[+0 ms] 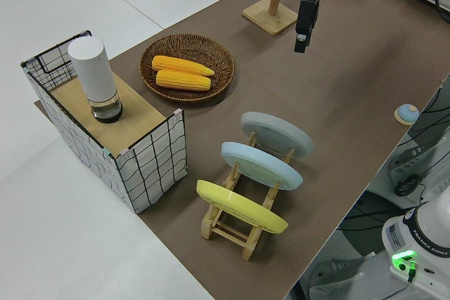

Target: Pick gray plate from table and place it on lower plate rack with left arm

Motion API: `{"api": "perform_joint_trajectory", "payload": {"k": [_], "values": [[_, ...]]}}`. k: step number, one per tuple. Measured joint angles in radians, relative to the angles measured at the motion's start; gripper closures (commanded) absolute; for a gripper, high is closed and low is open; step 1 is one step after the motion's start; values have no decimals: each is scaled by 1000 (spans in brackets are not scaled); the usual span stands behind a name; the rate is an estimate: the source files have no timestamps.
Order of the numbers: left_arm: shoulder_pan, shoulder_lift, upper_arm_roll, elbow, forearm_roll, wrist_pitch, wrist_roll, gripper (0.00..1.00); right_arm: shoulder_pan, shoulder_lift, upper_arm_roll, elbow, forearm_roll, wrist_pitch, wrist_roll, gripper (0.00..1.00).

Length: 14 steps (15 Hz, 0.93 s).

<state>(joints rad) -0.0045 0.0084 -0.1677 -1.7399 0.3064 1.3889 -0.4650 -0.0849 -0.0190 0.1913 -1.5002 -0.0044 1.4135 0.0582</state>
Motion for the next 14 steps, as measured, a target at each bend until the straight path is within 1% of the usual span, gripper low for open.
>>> {"api": "perform_joint_trajectory", "payload": {"k": [4, 6, 8, 12, 14], "values": [[0, -4, -1, 43, -99, 1, 132, 7, 0, 0, 0, 0, 0, 0, 0, 11], [0, -5, -5, 48, -152, 28, 167, 5, 0, 0, 0, 0, 0, 0, 0, 13], [-1, -6, -8, 54, -213, 63, 233, 2, 0, 0, 0, 0, 0, 0, 0, 11], [3, -7, 9, 81, -300, 72, 497, 0, 0, 0, 0, 0, 0, 0, 0, 11], [11, -7, 13, 97, -316, 73, 575, 0, 0, 0, 0, 0, 0, 0, 0, 13]]}}
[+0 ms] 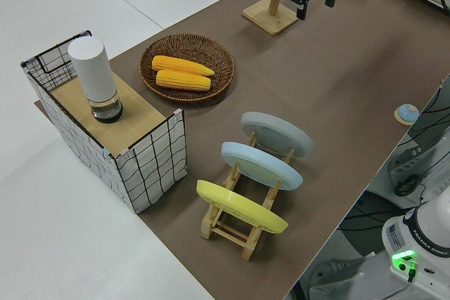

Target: Pick gray plate from table and place it on lower plate rack with left arm

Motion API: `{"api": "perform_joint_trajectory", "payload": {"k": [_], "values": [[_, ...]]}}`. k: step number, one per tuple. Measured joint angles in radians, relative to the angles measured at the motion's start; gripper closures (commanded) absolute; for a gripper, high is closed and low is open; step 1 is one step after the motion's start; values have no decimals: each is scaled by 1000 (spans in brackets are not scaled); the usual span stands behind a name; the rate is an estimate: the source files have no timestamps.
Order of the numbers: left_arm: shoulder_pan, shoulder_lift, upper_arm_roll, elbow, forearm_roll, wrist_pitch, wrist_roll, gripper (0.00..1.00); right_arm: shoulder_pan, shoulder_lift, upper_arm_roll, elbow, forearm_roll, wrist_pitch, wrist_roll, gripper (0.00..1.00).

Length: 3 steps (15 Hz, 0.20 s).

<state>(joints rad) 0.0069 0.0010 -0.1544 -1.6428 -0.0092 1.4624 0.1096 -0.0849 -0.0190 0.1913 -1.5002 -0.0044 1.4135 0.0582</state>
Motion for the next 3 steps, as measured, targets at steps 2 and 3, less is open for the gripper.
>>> {"api": "perform_joint_trajectory", "payload": {"k": [2, 3], "values": [[2, 0, 2, 10, -17, 11, 28, 0, 0, 0, 0, 0, 0, 0, 0, 13], [1, 0, 0, 13, -17, 14, 28, 0, 0, 0, 0, 0, 0, 0, 0, 11]]}}
